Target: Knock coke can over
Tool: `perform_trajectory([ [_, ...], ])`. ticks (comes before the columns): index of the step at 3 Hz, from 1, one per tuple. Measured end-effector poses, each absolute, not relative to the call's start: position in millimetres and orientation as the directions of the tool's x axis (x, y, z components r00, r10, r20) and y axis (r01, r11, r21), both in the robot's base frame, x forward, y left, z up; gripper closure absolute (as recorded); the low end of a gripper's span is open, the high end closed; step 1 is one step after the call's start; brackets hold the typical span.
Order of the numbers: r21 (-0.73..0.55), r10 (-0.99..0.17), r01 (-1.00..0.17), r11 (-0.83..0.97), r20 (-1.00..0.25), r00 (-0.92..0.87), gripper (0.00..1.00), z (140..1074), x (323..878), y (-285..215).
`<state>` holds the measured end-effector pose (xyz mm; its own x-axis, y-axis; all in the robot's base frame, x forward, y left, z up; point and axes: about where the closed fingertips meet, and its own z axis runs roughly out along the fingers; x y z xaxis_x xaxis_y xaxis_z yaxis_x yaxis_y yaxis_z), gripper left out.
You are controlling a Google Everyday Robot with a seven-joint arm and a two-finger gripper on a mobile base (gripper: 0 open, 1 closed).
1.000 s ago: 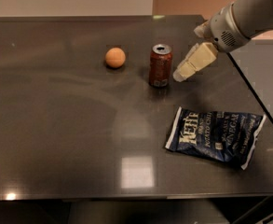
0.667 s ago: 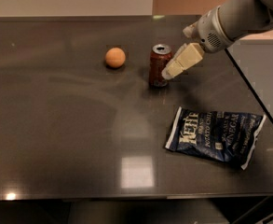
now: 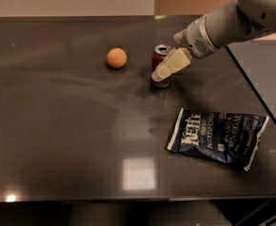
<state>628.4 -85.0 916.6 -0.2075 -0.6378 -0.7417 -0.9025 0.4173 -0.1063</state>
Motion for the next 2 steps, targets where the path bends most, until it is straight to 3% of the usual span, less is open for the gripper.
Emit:
perform_trajectory([
  [1, -0.101, -0.632, -0.901, 0.423, -0.745, -0.213, 0.00, 909.5, 634.5, -79.5],
  [2, -0.090, -0.630, -0.901, 0.424, -0.744, -0.222, 0.18, 903.9, 639.1, -79.0],
])
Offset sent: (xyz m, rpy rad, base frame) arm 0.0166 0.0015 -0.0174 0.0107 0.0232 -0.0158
